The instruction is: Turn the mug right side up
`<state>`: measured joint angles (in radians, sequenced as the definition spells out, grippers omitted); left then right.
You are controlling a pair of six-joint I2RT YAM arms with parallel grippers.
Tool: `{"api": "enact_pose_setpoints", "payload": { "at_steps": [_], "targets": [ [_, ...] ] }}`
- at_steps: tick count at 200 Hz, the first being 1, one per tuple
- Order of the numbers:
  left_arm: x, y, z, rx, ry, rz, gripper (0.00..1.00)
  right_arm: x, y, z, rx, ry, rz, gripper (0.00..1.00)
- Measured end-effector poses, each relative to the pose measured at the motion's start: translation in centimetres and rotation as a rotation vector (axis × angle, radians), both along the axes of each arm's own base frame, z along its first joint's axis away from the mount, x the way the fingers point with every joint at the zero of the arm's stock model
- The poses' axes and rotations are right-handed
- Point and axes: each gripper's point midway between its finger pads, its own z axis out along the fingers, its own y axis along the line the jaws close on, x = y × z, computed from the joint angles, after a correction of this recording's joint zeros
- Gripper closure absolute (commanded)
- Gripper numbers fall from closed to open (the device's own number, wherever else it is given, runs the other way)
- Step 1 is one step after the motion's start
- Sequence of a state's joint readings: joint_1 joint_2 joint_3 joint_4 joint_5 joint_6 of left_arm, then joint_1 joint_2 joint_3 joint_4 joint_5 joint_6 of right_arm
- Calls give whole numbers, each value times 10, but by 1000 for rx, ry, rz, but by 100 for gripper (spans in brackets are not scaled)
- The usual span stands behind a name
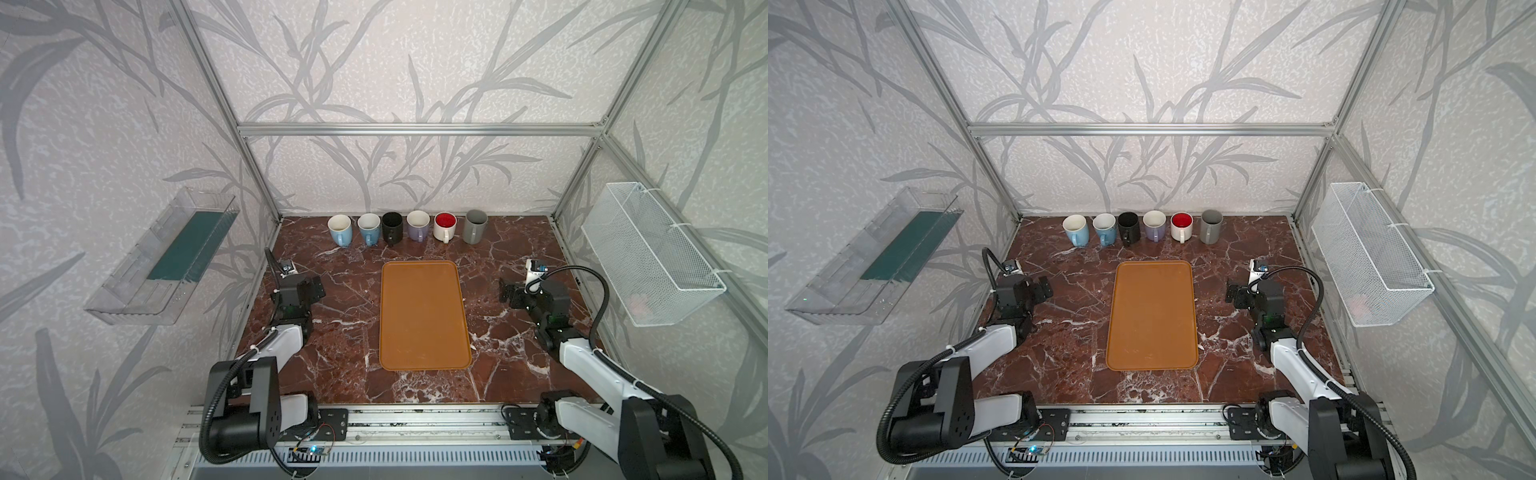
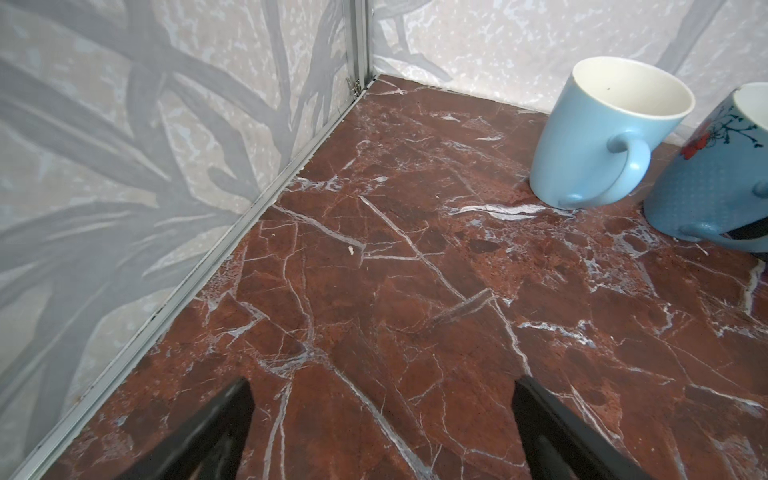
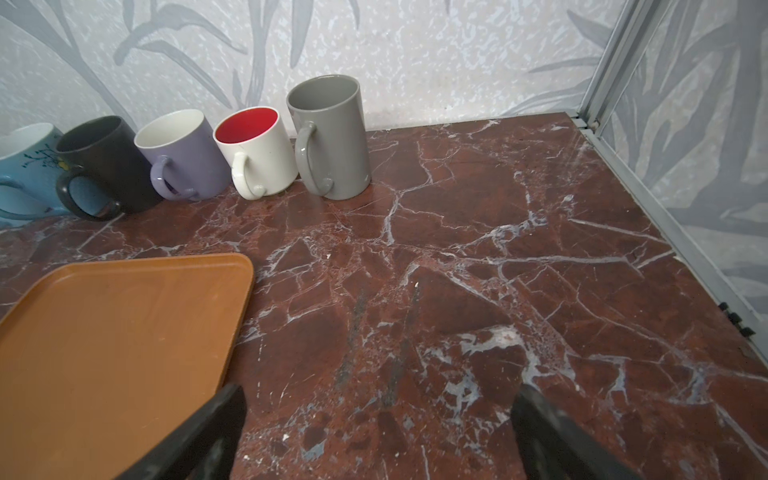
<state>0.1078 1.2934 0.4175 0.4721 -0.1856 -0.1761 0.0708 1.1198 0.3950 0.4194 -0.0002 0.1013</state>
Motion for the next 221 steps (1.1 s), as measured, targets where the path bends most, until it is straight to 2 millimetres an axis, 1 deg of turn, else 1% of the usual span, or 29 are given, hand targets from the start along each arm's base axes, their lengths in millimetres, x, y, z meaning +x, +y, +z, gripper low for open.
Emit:
{"api": "enact_pose_setpoints", "payload": {
  "at_steps": [37,71,103,116,145,169,183,199,209,221],
  "targets": [
    [4,-10,-10,-24,-40,-56,1,8,-2,-11,-53,8,13,1],
    [8,-16,-1,-29,-110,-89,1,11,-11,-10,-75,-48,5,1],
    [5,-18,4,-17,-165,-104,1,9,-13,-26,-65,-57,20,1],
    [7,-18,1,-10,-181,-106,1,10,-11,-32,-61,-54,35,1],
    [11,-20,-18,-7,-161,-124,1,15,-6,-42,-55,-53,61,1],
    [15,-22,-24,-8,-164,-137,1,18,-1,-54,-51,-38,91,1],
    [16,-24,-23,-7,-164,-151,1,20,2,-64,-47,-23,106,1],
    [22,-27,-19,-2,-165,-177,1,21,5,-72,-45,-11,127,1],
    [26,-28,-17,-3,-164,-190,1,23,7,-73,-45,-7,142,1],
    [31,-29,-13,3,-169,-200,1,28,10,-68,-51,-13,158,1]
  ]
}}
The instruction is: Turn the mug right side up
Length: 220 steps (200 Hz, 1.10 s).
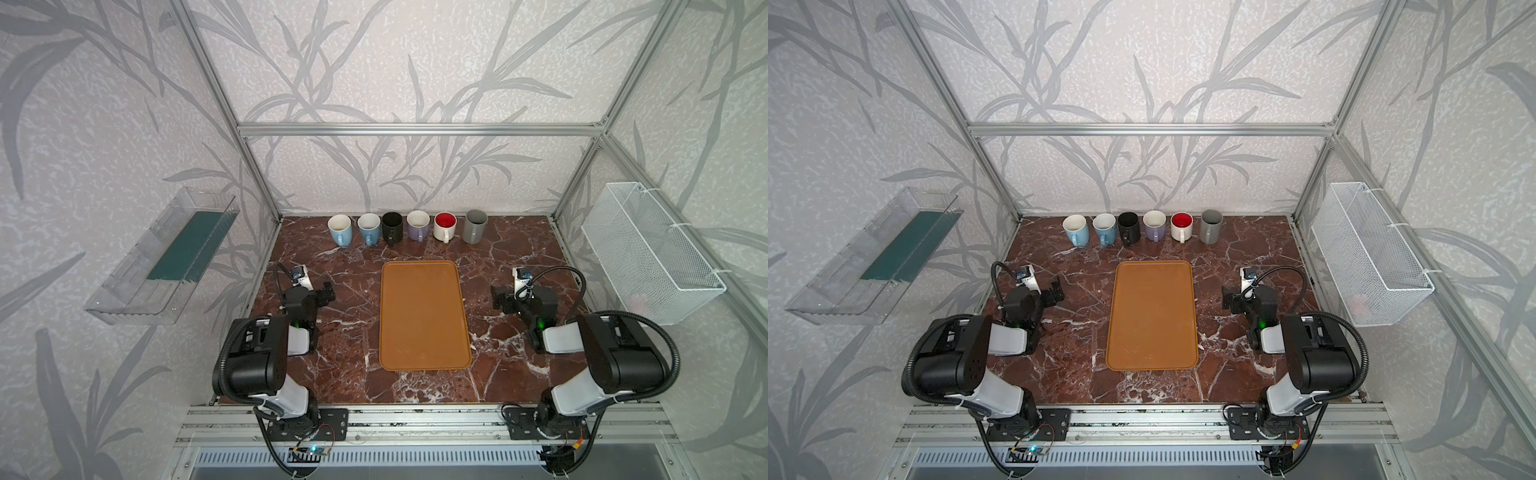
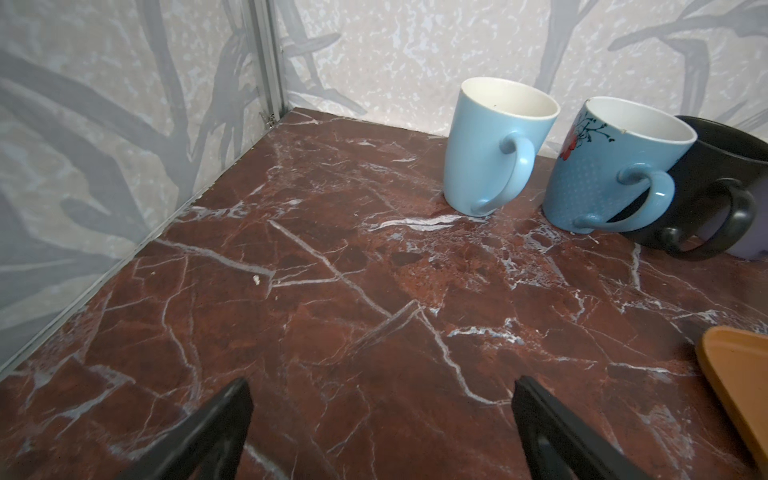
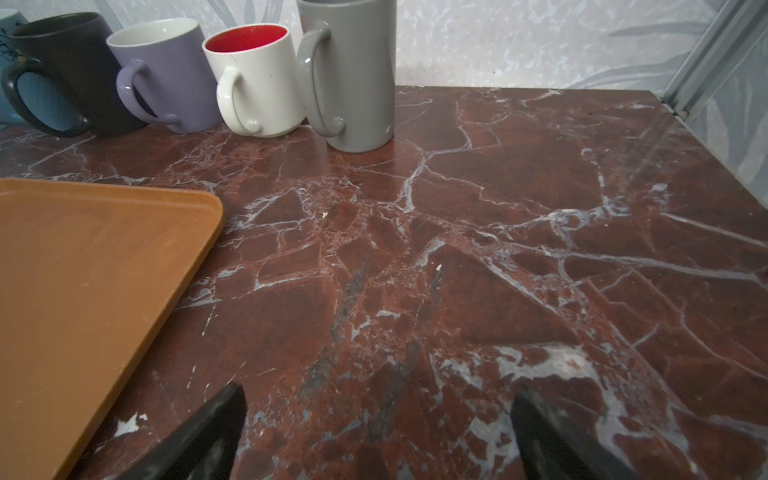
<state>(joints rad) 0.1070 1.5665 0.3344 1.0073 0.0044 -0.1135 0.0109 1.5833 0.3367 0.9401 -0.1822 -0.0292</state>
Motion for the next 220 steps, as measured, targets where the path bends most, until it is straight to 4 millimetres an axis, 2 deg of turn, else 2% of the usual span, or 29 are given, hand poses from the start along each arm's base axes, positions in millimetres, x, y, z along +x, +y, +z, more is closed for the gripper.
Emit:
{"api": "enact_pose_setpoints", "payload": {
  "at_steps": [35,91,220],
  "targets": [
    [1,-1,0,6,7,-10,1,13,4,17,-18,-34,19,1],
    [1,-2,-1,5,8,-16,1,10,7,9,-30,0,22,1],
    [2,-4,-1,9,8,-26,1,9,8,6,-42,9,22,1]
  ]
}}
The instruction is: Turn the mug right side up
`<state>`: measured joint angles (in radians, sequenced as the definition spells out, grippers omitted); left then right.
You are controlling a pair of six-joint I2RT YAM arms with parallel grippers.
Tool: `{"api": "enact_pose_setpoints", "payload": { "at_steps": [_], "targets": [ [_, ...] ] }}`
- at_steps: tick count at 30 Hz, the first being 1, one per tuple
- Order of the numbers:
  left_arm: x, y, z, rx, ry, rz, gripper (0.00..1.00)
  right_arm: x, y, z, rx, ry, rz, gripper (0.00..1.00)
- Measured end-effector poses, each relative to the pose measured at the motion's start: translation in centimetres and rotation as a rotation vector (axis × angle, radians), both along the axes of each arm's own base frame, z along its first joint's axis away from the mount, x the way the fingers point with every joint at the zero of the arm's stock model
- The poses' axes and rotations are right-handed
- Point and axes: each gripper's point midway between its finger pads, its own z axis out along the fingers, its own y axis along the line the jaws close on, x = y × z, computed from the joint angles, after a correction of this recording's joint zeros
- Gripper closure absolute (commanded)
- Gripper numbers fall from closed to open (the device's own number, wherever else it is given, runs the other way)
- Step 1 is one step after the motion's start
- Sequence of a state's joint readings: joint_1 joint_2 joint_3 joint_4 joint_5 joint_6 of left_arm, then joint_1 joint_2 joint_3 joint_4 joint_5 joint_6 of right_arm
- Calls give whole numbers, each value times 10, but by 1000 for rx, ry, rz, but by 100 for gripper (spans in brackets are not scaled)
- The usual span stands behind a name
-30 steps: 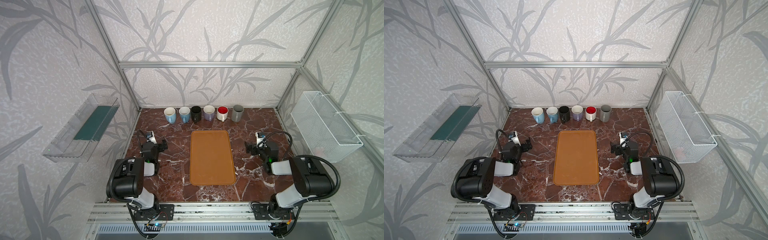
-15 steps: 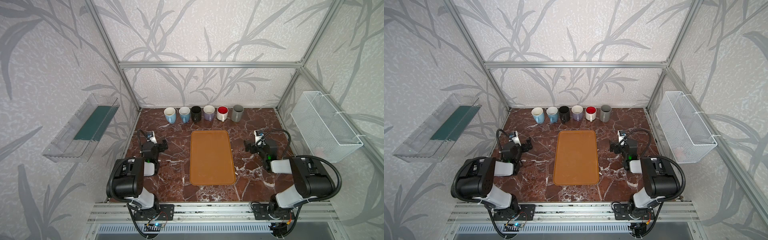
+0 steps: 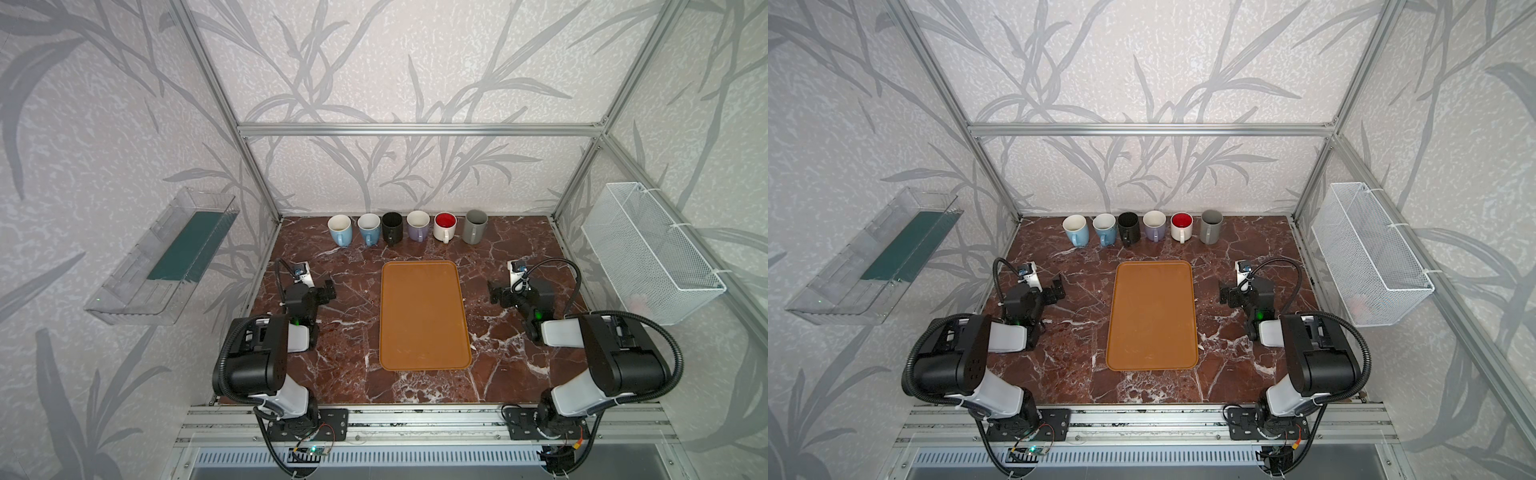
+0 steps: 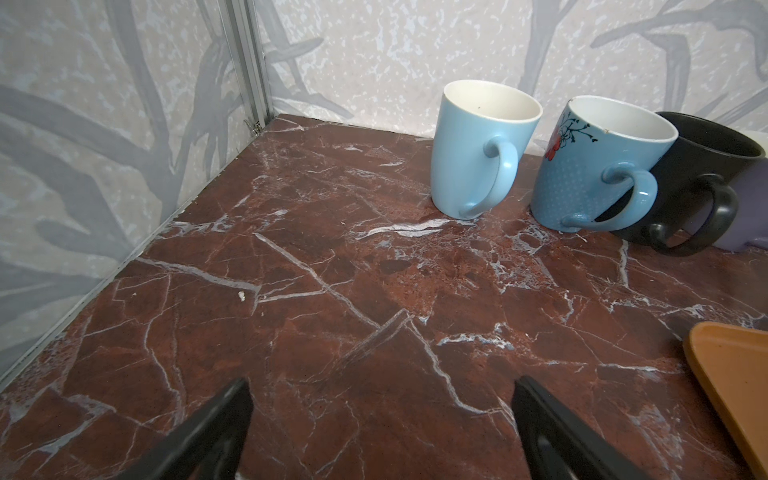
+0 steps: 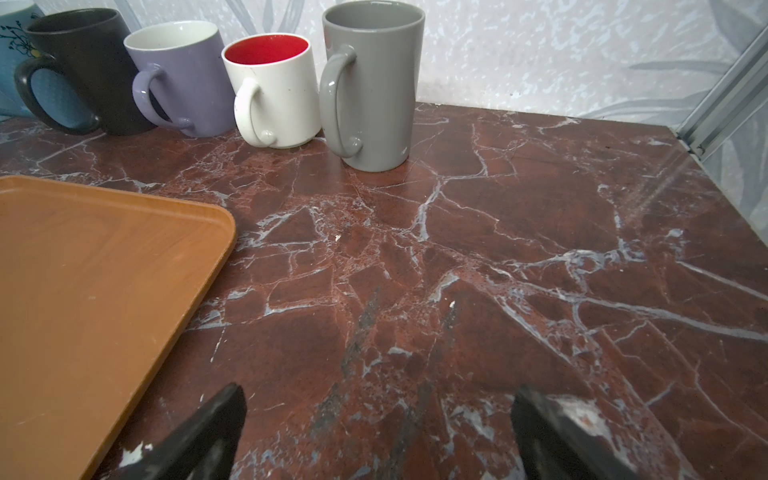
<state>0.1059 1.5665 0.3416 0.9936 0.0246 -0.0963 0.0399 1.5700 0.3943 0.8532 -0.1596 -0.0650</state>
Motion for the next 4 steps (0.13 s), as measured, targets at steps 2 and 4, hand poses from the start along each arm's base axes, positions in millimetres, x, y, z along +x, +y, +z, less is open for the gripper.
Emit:
{"api": "enact_pose_setpoints", "payload": {
  "at_steps": [2,4],
  "targets": [
    [0,0,0,0,0,0,1,0,0,-1,-1,6,-1,1],
    [0,0,0,0,0,0,1,-1,0,-2,-1,9,0,1]
  ]
}}
